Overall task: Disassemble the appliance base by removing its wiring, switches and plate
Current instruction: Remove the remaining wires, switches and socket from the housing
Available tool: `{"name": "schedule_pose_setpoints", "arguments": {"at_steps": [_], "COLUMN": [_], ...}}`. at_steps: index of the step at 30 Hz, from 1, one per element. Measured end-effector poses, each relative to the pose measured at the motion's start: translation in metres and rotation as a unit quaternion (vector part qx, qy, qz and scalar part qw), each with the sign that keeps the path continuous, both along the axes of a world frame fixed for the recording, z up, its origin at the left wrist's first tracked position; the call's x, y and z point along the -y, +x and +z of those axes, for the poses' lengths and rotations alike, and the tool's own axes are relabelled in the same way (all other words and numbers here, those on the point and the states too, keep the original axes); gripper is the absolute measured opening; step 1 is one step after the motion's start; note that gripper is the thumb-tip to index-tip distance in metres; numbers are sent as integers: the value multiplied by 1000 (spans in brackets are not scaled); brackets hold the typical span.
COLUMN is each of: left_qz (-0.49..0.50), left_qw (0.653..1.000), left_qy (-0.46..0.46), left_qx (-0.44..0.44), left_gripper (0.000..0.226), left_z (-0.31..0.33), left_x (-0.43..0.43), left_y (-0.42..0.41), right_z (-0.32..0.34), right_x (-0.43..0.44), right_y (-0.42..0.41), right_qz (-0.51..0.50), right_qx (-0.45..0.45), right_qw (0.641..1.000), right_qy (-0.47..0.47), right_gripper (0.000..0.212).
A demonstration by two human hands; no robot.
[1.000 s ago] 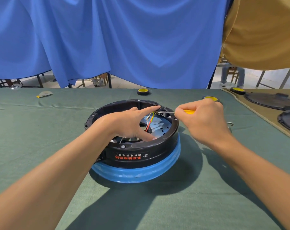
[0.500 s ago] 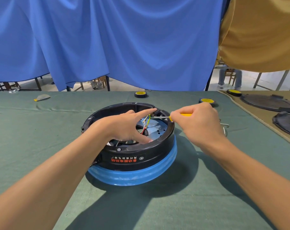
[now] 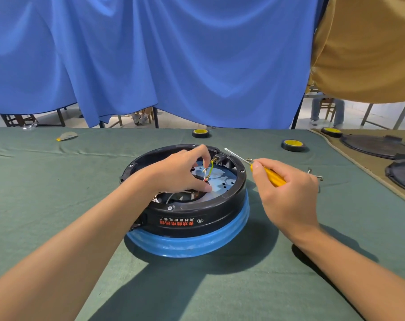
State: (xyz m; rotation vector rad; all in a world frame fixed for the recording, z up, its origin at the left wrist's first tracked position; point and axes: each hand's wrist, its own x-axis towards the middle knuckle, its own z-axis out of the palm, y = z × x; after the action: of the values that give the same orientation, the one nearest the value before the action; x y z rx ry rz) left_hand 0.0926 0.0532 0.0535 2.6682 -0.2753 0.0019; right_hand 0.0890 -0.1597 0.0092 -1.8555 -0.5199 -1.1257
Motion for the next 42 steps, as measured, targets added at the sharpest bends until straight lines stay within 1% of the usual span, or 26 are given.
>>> {"name": "schedule_pose_setpoints", "arguments": {"at_steps": [2, 4, 6, 8, 10, 13, 15, 17, 18, 20, 22, 26, 29, 31, 33, 35, 36, 38, 40, 42], "left_qz": [-15, -4, 33, 73, 91, 101, 107, 102, 89, 53, 44, 78, 130, 162, 177, 186, 186, 173, 148, 127], "left_qw": [998, 998, 994, 982, 969, 960, 964, 977, 982, 989, 990, 991, 990, 985, 979, 971, 965, 951, 938, 925], "left_qy": [32, 40, 68, 122, 173, 222, 222, 182, 159, 135, 132, 83, 4, -42, -69, -94, -111, -152, -208, -270], "left_qx": [46, 55, 76, 125, 154, 138, 97, 51, 41, 34, 35, 69, 48, 41, 68, 120, 150, 207, 234, 234], "left_gripper": [20, 13, 18, 26, 32, 39, 41, 41, 34, 17, 16, 20, 16, 14, 14, 15, 15, 18, 17, 13], "left_z": [3, 4, 4, 3, 4, 3, 3, 5, 5, 6, 7, 7, 10, 13, 17, 23, 27, 36, 46, 55], "left_x": [2, 4, 8, 12, 14, 13, 13, 15, 16, 16, 16, 16, 13, 11, 11, 13, 16, 29, 48, 69], "left_y": [-2, -5, -5, -6, -6, -7, -7, -9, -10, -10, -11, -9, -6, -4, -3, -3, -4, -5, -6, -6], "right_z": [0, -2, -4, -4, -3, -3, -3, -3, -3, -3, -2, -1, 3, 6, 10, 15, 19, 33, 49, 66], "right_x": [1, 2, 2, 2, 4, 6, 8, 8, 7, 6, 6, 9, 13, 15, 17, 20, 22, 26, 33, 39], "right_y": [1, 2, 3, 3, 3, 1, 2, 4, 4, 4, 5, 8, 13, 15, 17, 21, 24, 30, 32, 31], "right_qz": [-1, 5, 11, 16, 18, 19, 22, 24, 24, 27, 29, 31, 35, 29, 20, 23, 38, 99, 172, 202], "right_qx": [4, 5, 5, 4, 5, 7, 5, 5, 6, 6, 2, -46, -96, -120, -133, -150, -168, -202, -214, -212], "right_qw": [1000, 1000, 1000, 1000, 1000, 1000, 1000, 999, 1000, 999, 999, 997, 990, 986, 983, 977, 971, 950, 931, 935], "right_qy": [2, 0, 1, 5, 10, 18, 21, 20, 19, 23, 27, 51, 94, 110, 124, 146, 166, 216, 242, 202], "right_gripper": [16, 16, 17, 17, 17, 18, 19, 19, 18, 18, 19, 24, 19, 19, 22, 21, 19, 15, 27, 38]}}
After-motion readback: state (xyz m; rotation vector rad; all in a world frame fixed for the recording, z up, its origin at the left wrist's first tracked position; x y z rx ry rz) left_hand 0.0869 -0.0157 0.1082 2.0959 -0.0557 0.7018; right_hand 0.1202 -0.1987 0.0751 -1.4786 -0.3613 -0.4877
